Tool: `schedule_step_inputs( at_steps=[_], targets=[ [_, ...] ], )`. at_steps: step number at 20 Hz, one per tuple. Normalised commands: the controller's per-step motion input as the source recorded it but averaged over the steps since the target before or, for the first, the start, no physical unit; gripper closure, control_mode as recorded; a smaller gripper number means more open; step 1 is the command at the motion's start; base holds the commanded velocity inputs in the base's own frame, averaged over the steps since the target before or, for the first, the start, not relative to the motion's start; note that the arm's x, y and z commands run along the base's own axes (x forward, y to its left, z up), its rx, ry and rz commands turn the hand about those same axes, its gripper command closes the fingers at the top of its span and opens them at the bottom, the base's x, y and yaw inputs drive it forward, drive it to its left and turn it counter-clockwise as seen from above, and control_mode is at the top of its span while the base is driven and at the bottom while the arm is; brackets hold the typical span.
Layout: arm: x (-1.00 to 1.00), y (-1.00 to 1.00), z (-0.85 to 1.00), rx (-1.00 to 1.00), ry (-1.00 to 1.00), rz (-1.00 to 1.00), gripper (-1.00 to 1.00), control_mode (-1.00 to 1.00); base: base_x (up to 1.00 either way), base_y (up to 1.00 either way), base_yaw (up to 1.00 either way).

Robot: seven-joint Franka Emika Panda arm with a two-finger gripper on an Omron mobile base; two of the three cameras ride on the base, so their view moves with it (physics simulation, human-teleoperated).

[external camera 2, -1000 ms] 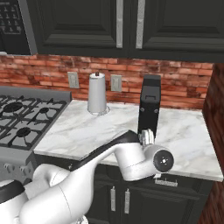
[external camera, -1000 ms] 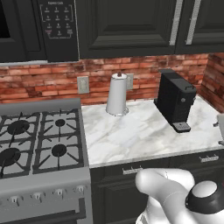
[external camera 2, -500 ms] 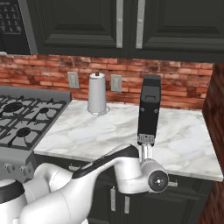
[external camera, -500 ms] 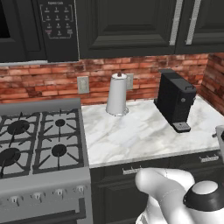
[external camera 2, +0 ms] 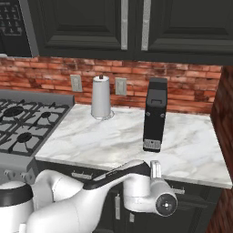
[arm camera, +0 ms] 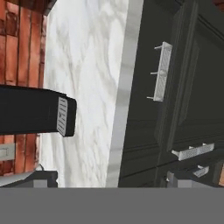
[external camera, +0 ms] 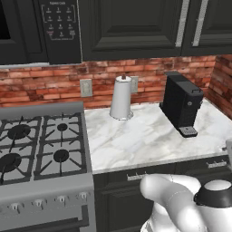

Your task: Take the tongs from the drawer on the right and place them on the dining counter next to the tray containing the hot dog.

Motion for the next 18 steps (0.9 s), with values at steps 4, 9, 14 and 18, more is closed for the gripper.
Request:
schedule_step_inputs(
  at_steps=[4,9,14,18],
  targets=[
    [-0.18,-0.25,-0.23,0.0,-0.02,0.0,-1.0,-1.0,0.0,0.0,0.0],
    [-0.04,-0.18,-0.3,0.02,-0.06,0.0,-1.0,-1.0,0.0,0.0,0.0],
    [0.0,-0.06,-0.37,0.04,-0.12,0.0,-1.0,-1.0,0.0,0.0,0.0],
    [0.0,-0.1,-0.26,0.05,-0.08,0.0,-1.0,-1.0,0.0,0.0,0.0]
  ],
)
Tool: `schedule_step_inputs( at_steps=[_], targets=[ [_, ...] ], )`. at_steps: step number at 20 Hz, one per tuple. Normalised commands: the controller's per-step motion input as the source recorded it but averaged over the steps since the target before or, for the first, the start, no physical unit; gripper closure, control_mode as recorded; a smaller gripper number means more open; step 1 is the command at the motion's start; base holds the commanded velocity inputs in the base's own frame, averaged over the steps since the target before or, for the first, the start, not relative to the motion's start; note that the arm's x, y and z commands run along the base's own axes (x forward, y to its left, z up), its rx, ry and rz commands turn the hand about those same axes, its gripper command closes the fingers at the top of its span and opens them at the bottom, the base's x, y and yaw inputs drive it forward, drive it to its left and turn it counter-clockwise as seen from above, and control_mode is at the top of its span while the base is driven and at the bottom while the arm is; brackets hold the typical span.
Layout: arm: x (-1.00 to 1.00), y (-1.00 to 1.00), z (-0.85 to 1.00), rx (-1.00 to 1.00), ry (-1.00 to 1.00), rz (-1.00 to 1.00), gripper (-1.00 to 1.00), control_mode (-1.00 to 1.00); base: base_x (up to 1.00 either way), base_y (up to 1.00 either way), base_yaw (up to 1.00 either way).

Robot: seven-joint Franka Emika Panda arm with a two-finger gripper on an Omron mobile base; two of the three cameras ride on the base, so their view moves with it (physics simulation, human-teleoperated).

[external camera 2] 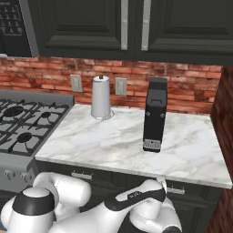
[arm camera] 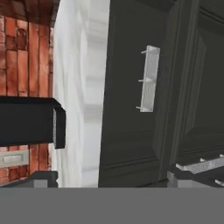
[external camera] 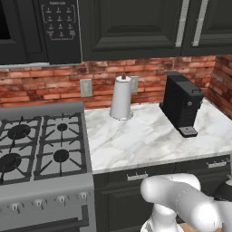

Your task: Take the tongs from the drawer on the right and place them on the dining counter next to the tray containing the hot dog.

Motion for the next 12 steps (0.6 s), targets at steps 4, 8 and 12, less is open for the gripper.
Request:
schedule_step_inputs(
  at_steps=[4,8,12],
  targets=[
    [0.0,-0.16,-0.17,0.06,-0.05,0.0,-1.0,-1.0,0.0,0.0,0.0],
    [0.03,-0.12,-0.18,0.05,-0.01,0.0,-1.0,-1.0,0.0,0.0,0.0],
    [0.15,-0.02,-0.2,0.02,0.0,0.0,-1.0,-1.0,0.0,0.0,0.0]
  ],
)
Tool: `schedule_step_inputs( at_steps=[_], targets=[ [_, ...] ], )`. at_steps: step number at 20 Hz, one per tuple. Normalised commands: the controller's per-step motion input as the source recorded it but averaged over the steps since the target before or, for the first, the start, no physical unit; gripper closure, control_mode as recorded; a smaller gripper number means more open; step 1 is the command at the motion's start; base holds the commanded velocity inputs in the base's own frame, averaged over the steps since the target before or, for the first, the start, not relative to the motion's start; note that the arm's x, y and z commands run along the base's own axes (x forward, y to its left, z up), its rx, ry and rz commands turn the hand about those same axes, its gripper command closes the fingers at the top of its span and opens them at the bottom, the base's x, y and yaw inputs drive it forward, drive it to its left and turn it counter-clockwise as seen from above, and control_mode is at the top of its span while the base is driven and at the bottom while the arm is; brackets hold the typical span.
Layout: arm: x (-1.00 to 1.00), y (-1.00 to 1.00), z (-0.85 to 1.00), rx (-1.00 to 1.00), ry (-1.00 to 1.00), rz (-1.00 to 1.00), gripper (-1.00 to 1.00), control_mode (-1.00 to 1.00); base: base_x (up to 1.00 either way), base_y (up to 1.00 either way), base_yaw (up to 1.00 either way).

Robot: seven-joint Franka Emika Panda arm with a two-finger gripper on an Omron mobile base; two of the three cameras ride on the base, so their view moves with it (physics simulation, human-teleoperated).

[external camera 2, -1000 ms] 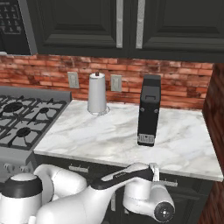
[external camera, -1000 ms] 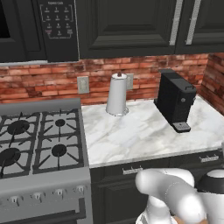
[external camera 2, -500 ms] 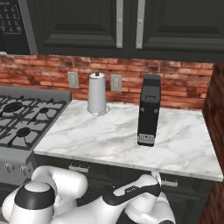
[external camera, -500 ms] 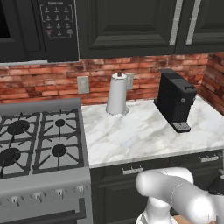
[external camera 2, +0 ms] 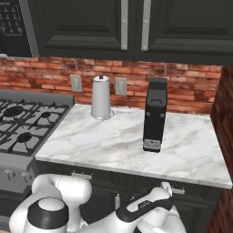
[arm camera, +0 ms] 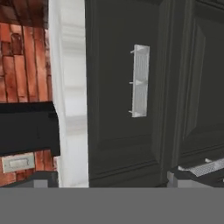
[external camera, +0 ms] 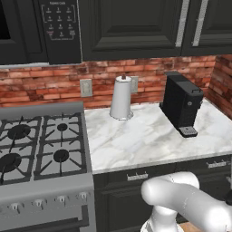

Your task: Take the tongs from the drawer on the right and place them on the dining counter next to the tray containing the hot dog.

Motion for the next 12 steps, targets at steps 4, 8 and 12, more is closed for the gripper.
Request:
schedule_step_inputs(
  at_steps=[4,8,12],
  targets=[
    [0.22,0.0,-0.22,0.01,0.0,0.0,-1.0,-1.0,0.0,0.0,0.0],
    [0.26,-0.04,-0.21,0.04,0.0,0.0,-1.0,-1.0,0.0,0.0,0.0],
    [0.24,-0.14,-0.21,0.09,-0.02,0.0,-1.0,-1.0,0.0,0.0,0.0]
  ],
)
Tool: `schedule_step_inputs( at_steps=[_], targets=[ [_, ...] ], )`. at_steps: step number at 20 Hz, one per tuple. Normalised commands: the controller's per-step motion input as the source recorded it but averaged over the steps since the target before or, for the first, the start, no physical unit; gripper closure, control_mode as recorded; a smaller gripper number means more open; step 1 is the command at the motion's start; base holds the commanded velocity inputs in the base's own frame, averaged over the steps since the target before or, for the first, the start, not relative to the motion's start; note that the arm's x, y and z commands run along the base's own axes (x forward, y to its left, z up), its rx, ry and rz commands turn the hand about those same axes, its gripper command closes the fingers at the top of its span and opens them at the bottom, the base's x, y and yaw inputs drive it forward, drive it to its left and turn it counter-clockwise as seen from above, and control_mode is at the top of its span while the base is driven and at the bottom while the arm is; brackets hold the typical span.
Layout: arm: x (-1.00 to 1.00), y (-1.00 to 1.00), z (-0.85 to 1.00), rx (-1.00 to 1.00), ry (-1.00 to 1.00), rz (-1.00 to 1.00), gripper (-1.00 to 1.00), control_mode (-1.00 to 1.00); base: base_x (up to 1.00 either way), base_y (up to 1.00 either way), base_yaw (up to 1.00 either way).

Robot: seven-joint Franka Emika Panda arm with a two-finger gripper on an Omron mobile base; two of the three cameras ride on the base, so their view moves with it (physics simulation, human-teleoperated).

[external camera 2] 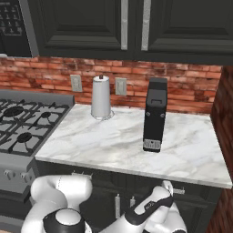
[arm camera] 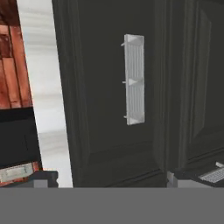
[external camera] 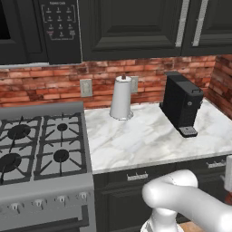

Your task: Take the tongs from the drawer on the right and place them on the dining counter next to the tray containing the hot dog.

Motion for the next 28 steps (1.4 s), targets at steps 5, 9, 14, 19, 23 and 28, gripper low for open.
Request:
schedule_step_inputs(
  at_steps=[5,9,14,19,23,28],
  targets=[
    [0.25,-0.16,-0.19,0.11,-0.04,0.0,-1.0,-1.0,0.0,0.0,0.0],
    [0.22,-0.19,-0.26,0.11,-0.03,0.0,-1.0,-1.0,0.0,0.0,0.0],
    [0.24,-0.24,-0.34,0.08,-0.02,0.0,-1.0,-1.0,0.0,0.0,0.0],
    [0.17,-0.21,-0.27,0.03,0.0,0.0,-1.0,-1.0,0.0,0.0,0.0],
    [0.12,-0.26,-0.37,-0.04,0.0,-0.02,-1.0,-1.0,0.0,0.0,0.0],
    [0.02,-0.07,-0.32,-0.03,0.0,-0.01,-1.0,-1.0,0.0,0.0,0.0]
  ],
)
